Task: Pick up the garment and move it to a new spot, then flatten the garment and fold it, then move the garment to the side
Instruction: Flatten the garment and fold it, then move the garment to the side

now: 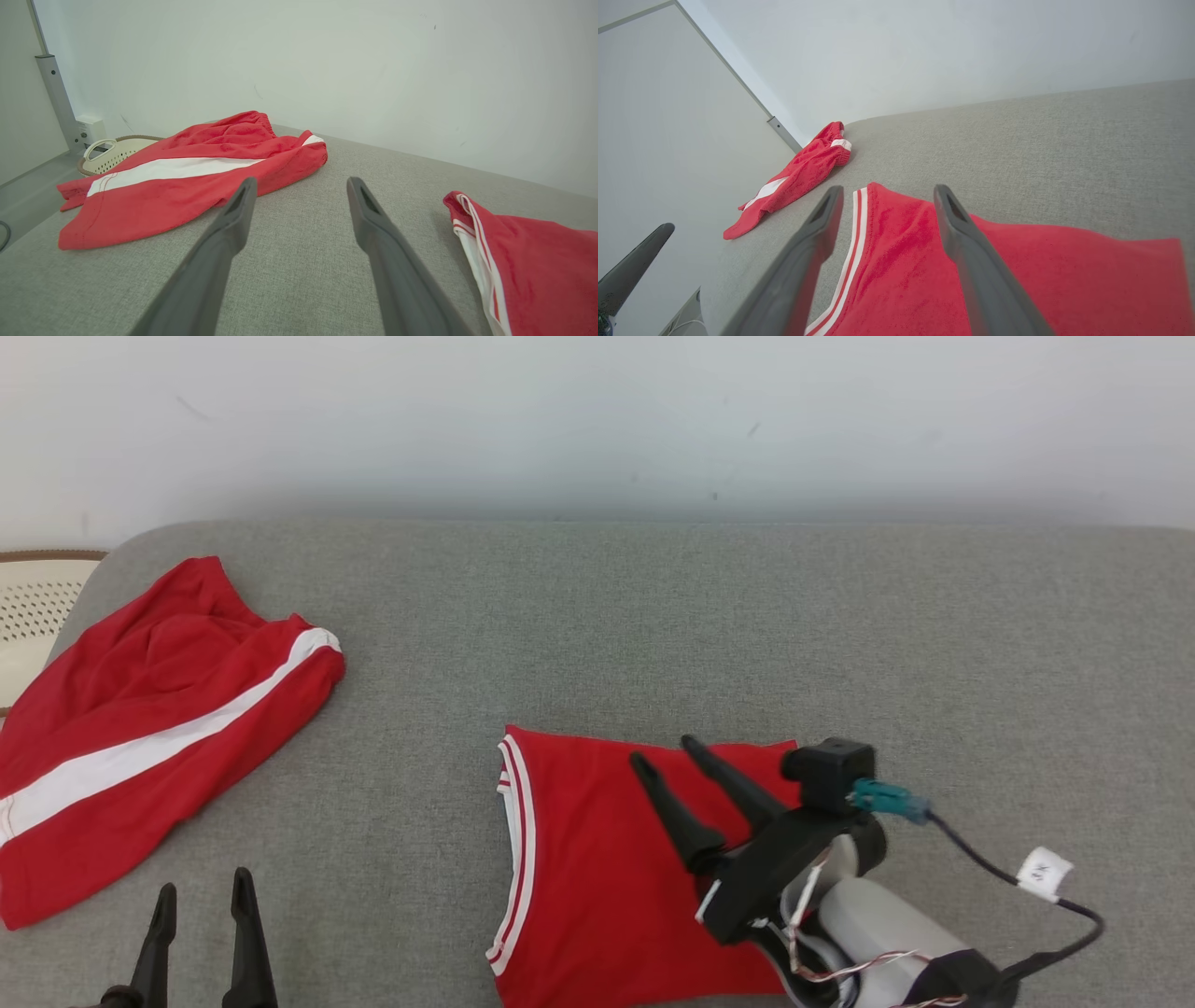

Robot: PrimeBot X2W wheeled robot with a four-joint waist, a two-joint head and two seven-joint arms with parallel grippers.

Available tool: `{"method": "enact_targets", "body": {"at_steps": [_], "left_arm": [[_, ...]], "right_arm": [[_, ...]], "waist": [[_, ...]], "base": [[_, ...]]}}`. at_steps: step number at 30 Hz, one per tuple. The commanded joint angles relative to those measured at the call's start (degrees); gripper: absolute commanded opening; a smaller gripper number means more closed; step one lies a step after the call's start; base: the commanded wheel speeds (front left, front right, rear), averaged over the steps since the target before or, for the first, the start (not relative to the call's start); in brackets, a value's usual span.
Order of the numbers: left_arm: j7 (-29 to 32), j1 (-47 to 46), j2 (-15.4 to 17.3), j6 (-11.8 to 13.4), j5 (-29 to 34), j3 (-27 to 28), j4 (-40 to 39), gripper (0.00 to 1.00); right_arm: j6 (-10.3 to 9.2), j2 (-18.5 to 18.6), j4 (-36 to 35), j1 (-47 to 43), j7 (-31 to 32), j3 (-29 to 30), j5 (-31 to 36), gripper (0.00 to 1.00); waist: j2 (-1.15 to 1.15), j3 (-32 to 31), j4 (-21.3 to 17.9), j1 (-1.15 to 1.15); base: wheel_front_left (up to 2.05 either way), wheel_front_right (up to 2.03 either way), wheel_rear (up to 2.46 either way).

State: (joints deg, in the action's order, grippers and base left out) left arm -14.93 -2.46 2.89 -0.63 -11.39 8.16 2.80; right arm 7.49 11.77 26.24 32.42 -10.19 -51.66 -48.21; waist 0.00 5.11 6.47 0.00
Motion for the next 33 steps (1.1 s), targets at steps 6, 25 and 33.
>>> {"method": "enact_targets", "body": {"at_steps": [6, 25, 33], "left_arm": [[-0.18, 1.27, 0.03, 0.03, 0.2, 0.56, -0.48, 1.0], [-0.18, 1.34, 0.02, 0.61, 0.18, 0.68, -1.42, 1.0], [-0.18, 0.32, 0.03, 0.32, 0.06, 0.58, -0.92, 1.0]], "right_arm": [[0.0, 4.42, -0.14, -2.21, -1.24, 5.55, 2.74, 1.0], [0.0, 6.41, 0.46, -11.08, 8.46, 16.86, 9.92, 1.0], [0.0, 4.61, 1.52, -10.66, 11.08, 16.96, 10.43, 1.0]], "waist": [[0.0, -0.55, -0.52, 0.0], [0.0, 0.4, -1.59, 0.0], [0.0, 1.74, -1.15, 0.0]], "base": [[0.0, 0.0, 0.0], [0.0, 0.0, 0.0], [0.0, 0.0, 0.0]]}}
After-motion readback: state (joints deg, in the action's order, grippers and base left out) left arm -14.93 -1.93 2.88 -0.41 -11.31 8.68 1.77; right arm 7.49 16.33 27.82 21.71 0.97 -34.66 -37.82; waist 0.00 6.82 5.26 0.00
